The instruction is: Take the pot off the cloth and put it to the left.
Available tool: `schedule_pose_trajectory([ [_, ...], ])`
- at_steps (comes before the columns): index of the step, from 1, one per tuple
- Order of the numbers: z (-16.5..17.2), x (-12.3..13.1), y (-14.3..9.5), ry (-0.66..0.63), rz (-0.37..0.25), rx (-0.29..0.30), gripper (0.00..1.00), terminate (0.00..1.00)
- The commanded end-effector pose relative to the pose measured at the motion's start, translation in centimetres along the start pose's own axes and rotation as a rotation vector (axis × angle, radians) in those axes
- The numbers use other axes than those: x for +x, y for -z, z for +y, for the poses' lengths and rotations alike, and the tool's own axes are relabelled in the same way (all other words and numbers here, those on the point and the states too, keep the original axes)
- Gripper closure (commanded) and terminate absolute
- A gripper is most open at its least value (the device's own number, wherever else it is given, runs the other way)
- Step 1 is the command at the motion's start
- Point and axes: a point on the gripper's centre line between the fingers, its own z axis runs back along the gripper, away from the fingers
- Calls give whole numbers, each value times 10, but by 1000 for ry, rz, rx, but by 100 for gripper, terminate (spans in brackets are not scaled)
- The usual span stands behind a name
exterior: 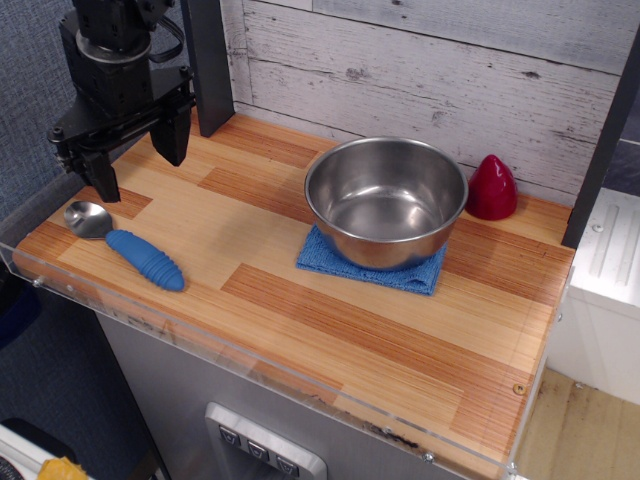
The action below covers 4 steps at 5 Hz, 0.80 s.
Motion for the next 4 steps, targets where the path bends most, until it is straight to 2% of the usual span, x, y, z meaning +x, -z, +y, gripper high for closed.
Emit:
schedule_pose_trajectory([
  [1,0,0,0,0,0,0,0,0],
  [3,-36,-33,-14,130,26,-92,0,0],
  [4,-46,-45,-18,200,68,-148,0,0],
])
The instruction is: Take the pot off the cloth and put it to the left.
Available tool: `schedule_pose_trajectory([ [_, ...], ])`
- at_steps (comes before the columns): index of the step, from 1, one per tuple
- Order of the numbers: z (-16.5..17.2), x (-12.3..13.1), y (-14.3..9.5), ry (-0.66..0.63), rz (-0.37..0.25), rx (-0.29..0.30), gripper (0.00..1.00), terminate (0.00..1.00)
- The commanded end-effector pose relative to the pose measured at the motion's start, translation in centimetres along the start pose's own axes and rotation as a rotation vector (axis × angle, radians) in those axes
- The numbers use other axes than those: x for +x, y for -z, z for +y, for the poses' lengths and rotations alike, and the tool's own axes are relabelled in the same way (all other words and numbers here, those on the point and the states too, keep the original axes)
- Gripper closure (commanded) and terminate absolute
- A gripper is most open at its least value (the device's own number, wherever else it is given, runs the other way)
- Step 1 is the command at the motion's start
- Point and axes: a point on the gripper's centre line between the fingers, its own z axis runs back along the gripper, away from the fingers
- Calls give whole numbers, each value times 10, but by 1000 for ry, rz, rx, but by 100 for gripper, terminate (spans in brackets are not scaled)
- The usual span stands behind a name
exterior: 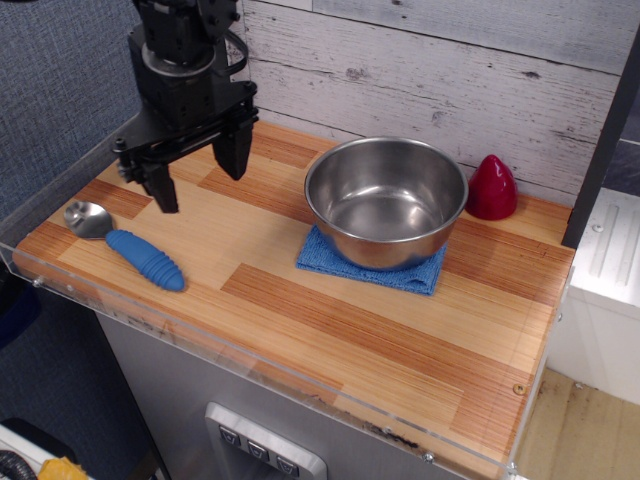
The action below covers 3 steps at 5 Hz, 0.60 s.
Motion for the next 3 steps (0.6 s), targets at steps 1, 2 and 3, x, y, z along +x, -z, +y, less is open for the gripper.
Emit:
schedule_pose_trajectory([
  [1,-23,-13,-12,146,22,-126,0,0],
  [2,-31,-19,-8,215,113,-258,0,0],
  [3,-41,-24,0,261,115,-239,0,0],
])
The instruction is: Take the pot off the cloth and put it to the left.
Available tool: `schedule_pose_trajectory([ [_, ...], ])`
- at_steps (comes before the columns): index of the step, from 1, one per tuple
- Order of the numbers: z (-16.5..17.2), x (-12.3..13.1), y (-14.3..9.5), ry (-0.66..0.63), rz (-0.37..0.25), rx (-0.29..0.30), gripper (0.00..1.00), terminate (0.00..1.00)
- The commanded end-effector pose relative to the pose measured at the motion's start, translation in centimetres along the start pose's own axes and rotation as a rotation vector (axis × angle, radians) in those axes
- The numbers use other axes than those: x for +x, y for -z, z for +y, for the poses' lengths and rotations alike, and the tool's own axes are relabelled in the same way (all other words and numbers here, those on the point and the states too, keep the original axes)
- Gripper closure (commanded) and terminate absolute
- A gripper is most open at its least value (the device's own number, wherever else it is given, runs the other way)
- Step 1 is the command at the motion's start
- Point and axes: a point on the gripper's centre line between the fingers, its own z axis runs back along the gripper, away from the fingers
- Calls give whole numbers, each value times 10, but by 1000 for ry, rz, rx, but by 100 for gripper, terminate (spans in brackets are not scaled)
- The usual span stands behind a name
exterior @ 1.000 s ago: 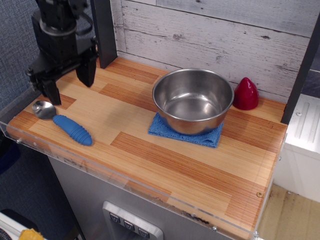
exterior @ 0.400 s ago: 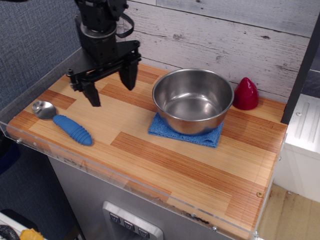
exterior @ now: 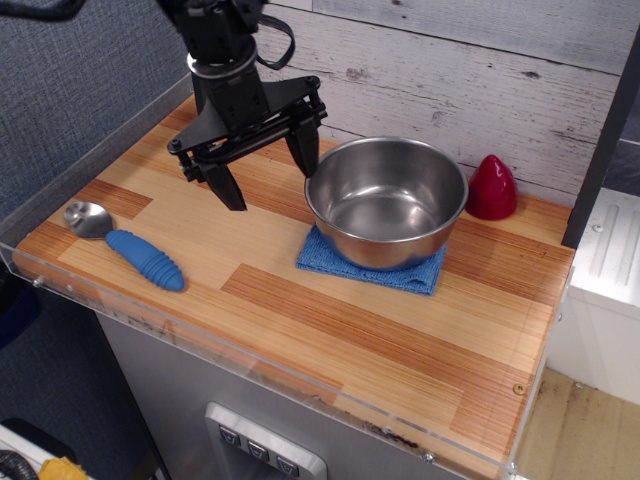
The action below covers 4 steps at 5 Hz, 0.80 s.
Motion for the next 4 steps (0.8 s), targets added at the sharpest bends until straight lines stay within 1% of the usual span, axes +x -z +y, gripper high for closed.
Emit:
schedule_pose_trajectory([
  [1,-15,0,14,79,-20,35,0,0],
  [2,-16,-2,33,92,-19,84,0,0],
  [3,-21,-5,46,106,-40,110,100,0],
  [4,-24,-5,49,98,-58,112,100,0],
])
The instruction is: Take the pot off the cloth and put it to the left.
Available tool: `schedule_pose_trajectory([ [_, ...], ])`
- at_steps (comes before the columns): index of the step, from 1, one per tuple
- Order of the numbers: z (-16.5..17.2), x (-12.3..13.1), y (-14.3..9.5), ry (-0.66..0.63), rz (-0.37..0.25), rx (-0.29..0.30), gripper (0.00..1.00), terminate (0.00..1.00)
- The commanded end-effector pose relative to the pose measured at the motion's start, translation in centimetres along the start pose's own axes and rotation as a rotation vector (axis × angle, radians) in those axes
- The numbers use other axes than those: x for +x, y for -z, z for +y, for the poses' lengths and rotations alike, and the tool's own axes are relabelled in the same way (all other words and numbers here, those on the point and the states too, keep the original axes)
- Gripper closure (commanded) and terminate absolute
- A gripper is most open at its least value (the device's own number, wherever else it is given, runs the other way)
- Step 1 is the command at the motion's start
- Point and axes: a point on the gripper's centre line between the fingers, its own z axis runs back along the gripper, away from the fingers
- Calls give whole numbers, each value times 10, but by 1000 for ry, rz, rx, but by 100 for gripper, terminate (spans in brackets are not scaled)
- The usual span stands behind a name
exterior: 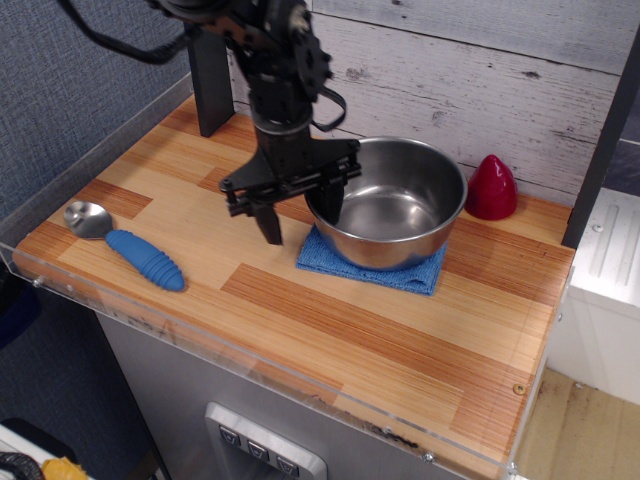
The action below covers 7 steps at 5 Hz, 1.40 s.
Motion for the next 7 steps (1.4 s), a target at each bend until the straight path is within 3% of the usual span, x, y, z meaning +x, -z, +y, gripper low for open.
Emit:
schedule_pose_trajectory([
  [1,-3,10,-8,-22,-56,-13,100,0],
  [3,5,9,-18,-22,-52,-12,100,0],
  [5,12,14,-58,-41,-94,-79,100,0],
  [7,68,36,-83,-179,-145,-67,100,0],
])
